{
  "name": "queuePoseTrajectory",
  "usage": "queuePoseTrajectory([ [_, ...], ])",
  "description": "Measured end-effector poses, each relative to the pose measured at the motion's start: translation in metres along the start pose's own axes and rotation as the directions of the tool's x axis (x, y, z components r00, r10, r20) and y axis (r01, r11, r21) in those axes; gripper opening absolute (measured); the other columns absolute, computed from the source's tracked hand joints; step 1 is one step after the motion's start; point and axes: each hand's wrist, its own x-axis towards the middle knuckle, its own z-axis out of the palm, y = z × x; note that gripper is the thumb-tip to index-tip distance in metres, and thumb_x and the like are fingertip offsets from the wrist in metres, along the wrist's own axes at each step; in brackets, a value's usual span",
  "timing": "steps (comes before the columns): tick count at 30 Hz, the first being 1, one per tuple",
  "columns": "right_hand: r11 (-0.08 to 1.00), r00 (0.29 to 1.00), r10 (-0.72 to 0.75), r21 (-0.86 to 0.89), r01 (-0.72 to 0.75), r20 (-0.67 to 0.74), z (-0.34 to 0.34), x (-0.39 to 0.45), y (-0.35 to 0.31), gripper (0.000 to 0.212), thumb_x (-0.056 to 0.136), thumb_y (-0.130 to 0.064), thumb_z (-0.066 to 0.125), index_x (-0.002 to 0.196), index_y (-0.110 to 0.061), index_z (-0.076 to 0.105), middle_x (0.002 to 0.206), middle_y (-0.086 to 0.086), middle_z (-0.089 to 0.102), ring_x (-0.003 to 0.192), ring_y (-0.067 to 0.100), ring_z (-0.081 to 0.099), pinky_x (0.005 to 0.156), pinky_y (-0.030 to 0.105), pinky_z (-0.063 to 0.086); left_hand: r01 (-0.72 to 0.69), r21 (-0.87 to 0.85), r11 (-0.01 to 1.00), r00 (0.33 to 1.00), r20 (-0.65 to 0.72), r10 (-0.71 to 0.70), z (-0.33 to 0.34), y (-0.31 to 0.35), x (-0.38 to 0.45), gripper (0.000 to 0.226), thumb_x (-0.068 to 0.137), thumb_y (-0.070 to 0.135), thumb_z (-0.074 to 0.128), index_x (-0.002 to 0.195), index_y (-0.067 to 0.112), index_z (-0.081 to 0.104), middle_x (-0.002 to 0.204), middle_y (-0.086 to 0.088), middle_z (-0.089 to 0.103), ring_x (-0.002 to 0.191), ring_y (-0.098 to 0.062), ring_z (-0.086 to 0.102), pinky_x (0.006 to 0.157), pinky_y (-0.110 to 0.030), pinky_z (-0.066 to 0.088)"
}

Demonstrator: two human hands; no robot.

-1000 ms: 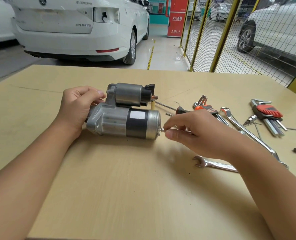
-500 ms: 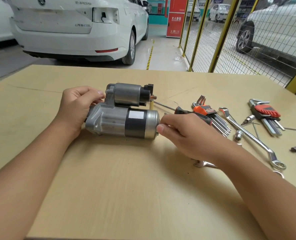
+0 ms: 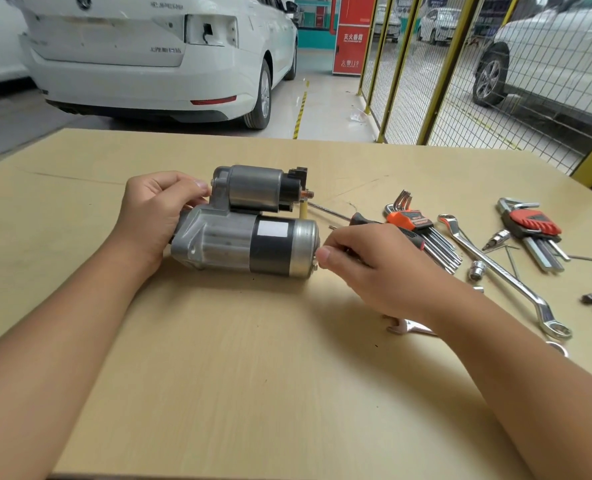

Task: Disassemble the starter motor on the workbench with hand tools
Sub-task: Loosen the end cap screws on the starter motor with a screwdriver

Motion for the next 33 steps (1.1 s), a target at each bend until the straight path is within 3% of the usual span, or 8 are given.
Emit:
queuePoseTrajectory([
  [5, 0.999, 0.998, 0.001, 0.040, 0.001, -0.058, 0.0034, -0.0005, -0.0021, 0.008, 0.091, -0.026, 0.070, 0.086, -0.020, 0.065, 0.074, -0.009, 0.064, 0.070, 0.005, 0.056, 0.061, 0.021, 0.041, 0.001, -0.004, 1.000, 1.000, 0.004, -0.001, -0.0008, -0.0006, 0.0008, 0.013, 0.079, 0.024, 0.072, 0.069, 0.018, 0.079, 0.067, -0.003, 0.071, 0.063, -0.016, 0.064, 0.060, -0.024, 0.053],
  [7, 0.997, 0.996, 0.010, 0.078, -0.003, -0.090, 0.0040, -0.0015, -0.0012, 0.013, 0.084, -0.025, 0.076, 0.086, -0.023, 0.063, 0.074, -0.011, 0.061, 0.070, 0.004, 0.055, 0.061, 0.019, 0.039, -0.002, -0.010, 1.000, 1.000, 0.004, 0.002, -0.0003, -0.0006, 0.0004, 0.014, 0.079, 0.023, 0.072, 0.069, 0.018, 0.079, 0.066, -0.002, 0.071, 0.063, -0.015, 0.064, 0.060, -0.023, 0.053],
  [12, 0.997, 0.999, 0.039, 0.066, -0.037, -0.032, 0.0012, -0.0001, 0.0021, 0.028, 0.098, -0.036, 0.057, 0.083, -0.016, 0.069, 0.074, 0.002, 0.068, 0.073, 0.015, 0.063, 0.069, 0.038, 0.052, -0.004, -0.008, 1.000, 1.000, 0.010, 0.005, -0.0002, 0.0002, -0.0004, 0.014, 0.080, 0.023, 0.071, 0.069, 0.019, 0.079, 0.066, -0.001, 0.071, 0.062, -0.014, 0.065, 0.059, -0.022, 0.054],
  [17, 0.992, 0.996, 0.037, 0.127, -0.026, -0.085, 0.0001, -0.0005, 0.0013, 0.015, 0.089, -0.030, 0.072, 0.079, -0.019, 0.069, 0.067, -0.008, 0.061, 0.063, 0.005, 0.052, 0.059, 0.022, 0.040, -0.001, -0.011, 1.000, 1.000, 0.010, 0.001, -0.0003, 0.0001, -0.0003, 0.014, 0.080, 0.023, 0.071, 0.068, 0.019, 0.079, 0.066, 0.001, 0.071, 0.062, -0.013, 0.065, 0.058, -0.022, 0.054],
  [22, 0.998, 1.000, 0.017, 0.056, -0.017, 0.004, 0.0016, -0.0007, 0.0032, 0.030, 0.097, -0.038, 0.059, 0.083, -0.014, 0.072, 0.074, 0.002, 0.069, 0.073, 0.015, 0.063, 0.068, 0.036, 0.051, 0.000, -0.007, 1.000, 1.000, 0.013, 0.000, -0.0010, 0.0004, -0.0002, 0.014, 0.080, 0.022, 0.071, 0.068, 0.019, 0.079, 0.066, 0.001, 0.071, 0.062, -0.012, 0.065, 0.059, -0.022, 0.054],
  [26, 0.992, 0.996, 0.039, 0.126, -0.029, -0.078, 0.0017, -0.0006, 0.0046, 0.012, 0.084, -0.031, 0.078, 0.081, -0.022, 0.071, 0.070, -0.008, 0.065, 0.065, 0.005, 0.056, 0.060, 0.025, 0.043, 0.005, -0.012, 1.000, 1.000, 0.016, -0.005, -0.0005, 0.0009, 0.0000, 0.013, 0.079, 0.023, 0.072, 0.070, 0.017, 0.079, 0.067, -0.001, 0.072, 0.062, -0.013, 0.066, 0.059, -0.023, 0.055],
  [28, 0.984, 0.994, 0.052, 0.177, -0.035, -0.093, 0.0008, -0.0007, 0.0049, 0.017, 0.080, -0.035, 0.081, 0.080, -0.023, 0.069, 0.071, -0.008, 0.064, 0.064, 0.004, 0.055, 0.060, 0.026, 0.045, 0.003, -0.017, 1.000, 1.000, 0.017, -0.003, 0.0003, 0.0009, -0.0006, 0.014, 0.080, 0.022, 0.071, 0.069, 0.018, 0.079, 0.066, 0.000, 0.071, 0.061, -0.012, 0.066, 0.058, -0.021, 0.054],
  [33, 0.996, 0.999, 0.027, 0.087, -0.025, -0.027, 0.0050, 0.0010, 0.0049, 0.028, 0.096, -0.037, 0.062, 0.082, -0.014, 0.071, 0.073, 0.004, 0.069, 0.069, 0.016, 0.061, 0.066, 0.036, 0.050, -0.004, -0.018, 1.000, 1.000, 0.023, 0.004, 0.0004, 0.0014, -0.0011, 0.016, 0.080, 0.020, 0.070, 0.067, 0.020, 0.079, 0.063, 0.003, 0.071, 0.059, -0.010, 0.065, 0.057, -0.020, 0.053],
])
